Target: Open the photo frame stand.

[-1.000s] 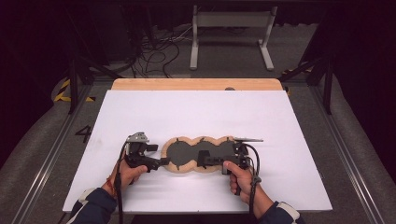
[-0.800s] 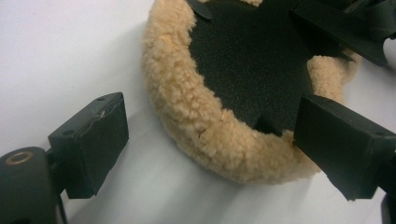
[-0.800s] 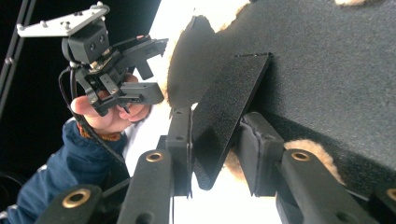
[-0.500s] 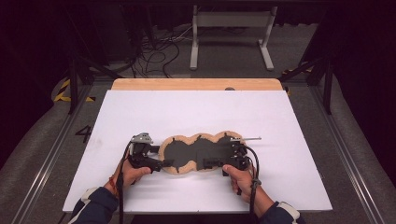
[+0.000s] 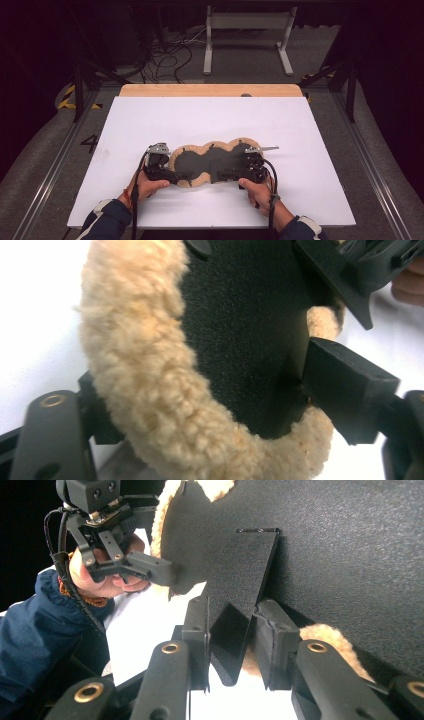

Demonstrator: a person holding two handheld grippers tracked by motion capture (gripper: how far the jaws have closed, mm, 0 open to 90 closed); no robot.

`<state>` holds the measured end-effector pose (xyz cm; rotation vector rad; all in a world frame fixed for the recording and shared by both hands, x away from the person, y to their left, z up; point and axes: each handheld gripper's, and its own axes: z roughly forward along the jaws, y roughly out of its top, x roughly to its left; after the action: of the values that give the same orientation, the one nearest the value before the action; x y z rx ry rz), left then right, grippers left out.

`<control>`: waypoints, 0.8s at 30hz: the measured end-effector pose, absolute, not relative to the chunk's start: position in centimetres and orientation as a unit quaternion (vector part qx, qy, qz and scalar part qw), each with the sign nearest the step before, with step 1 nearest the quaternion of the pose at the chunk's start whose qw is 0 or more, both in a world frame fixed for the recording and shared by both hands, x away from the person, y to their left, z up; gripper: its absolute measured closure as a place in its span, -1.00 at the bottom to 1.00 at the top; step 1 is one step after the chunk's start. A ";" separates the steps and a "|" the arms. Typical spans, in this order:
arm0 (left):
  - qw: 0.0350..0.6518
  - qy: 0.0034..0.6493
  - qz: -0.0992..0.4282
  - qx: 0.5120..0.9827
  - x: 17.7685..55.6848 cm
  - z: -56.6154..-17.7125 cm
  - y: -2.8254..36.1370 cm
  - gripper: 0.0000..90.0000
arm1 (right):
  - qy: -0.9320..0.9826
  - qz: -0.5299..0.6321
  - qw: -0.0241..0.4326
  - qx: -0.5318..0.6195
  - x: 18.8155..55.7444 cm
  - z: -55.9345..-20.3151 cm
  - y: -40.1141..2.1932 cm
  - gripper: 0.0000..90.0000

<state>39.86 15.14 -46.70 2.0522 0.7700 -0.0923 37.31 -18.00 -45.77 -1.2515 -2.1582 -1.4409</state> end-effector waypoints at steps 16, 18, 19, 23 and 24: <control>0.495 0.275 0.023 0.824 39.1 -44.7 16.2 -0.04 | -0.765 -0.489 0.086 -0.410 37.0 -45.2 -17.7 0.73; 0.497 0.269 0.024 0.825 39.0 -44.7 16.3 -0.01 | -0.770 -0.486 0.079 -0.405 36.9 -45.1 -17.6 0.74; 0.497 0.269 0.024 0.825 39.0 -44.7 16.3 -0.01 | -0.771 -0.486 0.077 -0.404 36.9 -45.1 -17.6 0.74; 0.497 0.277 0.018 0.822 39.1 -45.0 16.3 -0.03 | -0.772 -0.487 0.072 -0.403 36.8 -45.1 -17.5 0.74; 0.495 0.279 0.019 0.823 39.1 -45.0 16.3 -0.04 | -0.773 -0.487 0.069 -0.402 36.8 -45.1 -17.5 0.73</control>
<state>39.06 16.31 -44.99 1.9937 0.6757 0.0466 36.82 -17.50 -45.11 -1.2097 -2.3263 -1.4658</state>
